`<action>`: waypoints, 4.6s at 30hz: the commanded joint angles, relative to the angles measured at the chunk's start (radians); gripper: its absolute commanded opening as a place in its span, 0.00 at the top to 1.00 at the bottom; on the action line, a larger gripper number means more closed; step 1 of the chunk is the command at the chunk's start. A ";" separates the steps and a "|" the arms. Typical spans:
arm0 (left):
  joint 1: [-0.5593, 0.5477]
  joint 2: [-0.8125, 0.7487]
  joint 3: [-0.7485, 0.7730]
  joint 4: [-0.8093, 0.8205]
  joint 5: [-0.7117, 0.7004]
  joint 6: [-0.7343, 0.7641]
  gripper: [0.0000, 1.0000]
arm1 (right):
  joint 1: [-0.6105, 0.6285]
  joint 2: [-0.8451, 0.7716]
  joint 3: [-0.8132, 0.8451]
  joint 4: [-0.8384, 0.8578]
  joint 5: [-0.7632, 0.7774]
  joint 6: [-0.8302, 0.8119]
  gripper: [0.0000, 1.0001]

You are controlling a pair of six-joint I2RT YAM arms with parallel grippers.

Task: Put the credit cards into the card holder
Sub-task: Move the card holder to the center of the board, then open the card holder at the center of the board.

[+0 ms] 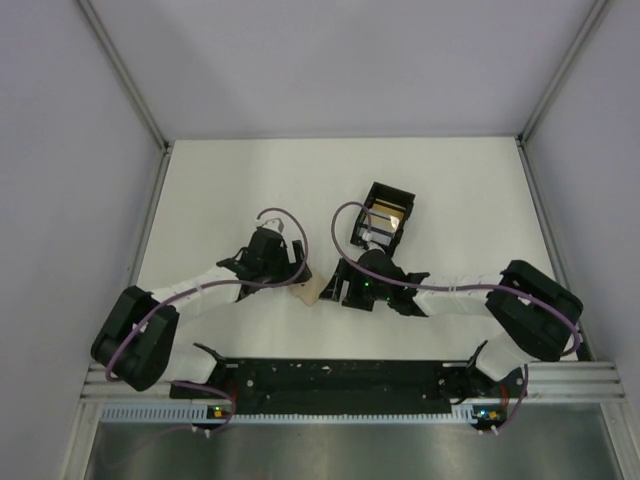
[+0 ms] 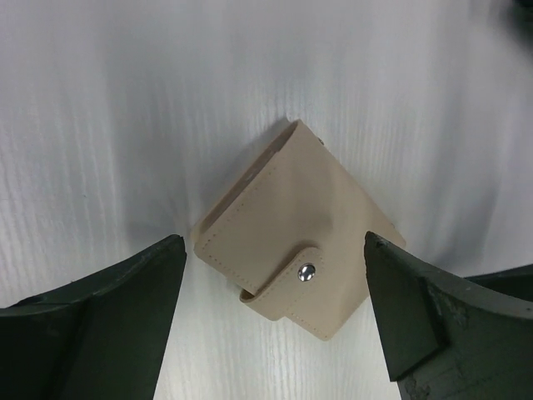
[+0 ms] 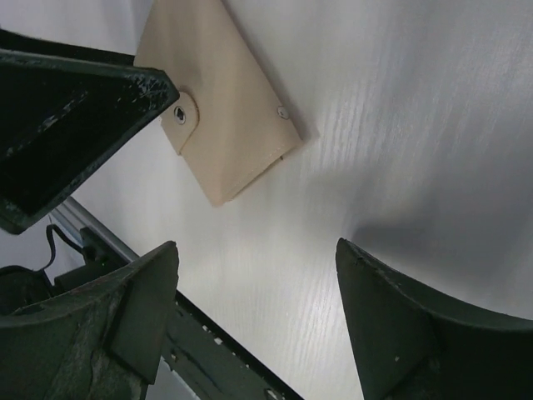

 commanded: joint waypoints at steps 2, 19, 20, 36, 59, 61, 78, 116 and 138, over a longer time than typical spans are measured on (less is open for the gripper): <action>0.000 -0.025 -0.074 0.100 0.121 -0.069 0.16 | 0.011 0.063 0.063 0.085 0.034 0.092 0.28; -0.125 -0.351 -0.217 -0.042 -0.099 -0.205 0.47 | -0.110 0.100 0.166 0.035 -0.046 -0.055 0.43; -0.125 -0.376 -0.198 -0.086 -0.156 -0.183 0.41 | -0.106 0.085 0.154 0.032 -0.041 -0.053 0.43; 0.000 -0.086 -0.074 0.208 0.044 0.044 0.16 | 0.005 0.104 0.071 0.094 0.080 0.108 0.36; -0.239 -0.218 -0.298 0.255 0.046 -0.272 0.61 | -0.172 0.132 0.195 0.019 -0.110 -0.233 0.44; -0.259 -0.224 -0.298 0.251 0.040 -0.296 0.63 | -0.185 0.126 0.204 -0.014 -0.113 -0.269 0.44; -0.207 -0.174 -0.045 0.002 -0.246 -0.092 0.39 | -0.209 0.077 0.083 0.152 -0.348 -0.282 0.59; -0.196 0.052 -0.135 0.166 0.047 -0.105 0.92 | -0.156 0.292 0.074 0.334 -0.420 -0.151 0.62; -0.205 0.155 -0.105 0.179 0.060 -0.192 1.00 | -0.109 0.281 0.049 0.407 -0.422 -0.450 1.00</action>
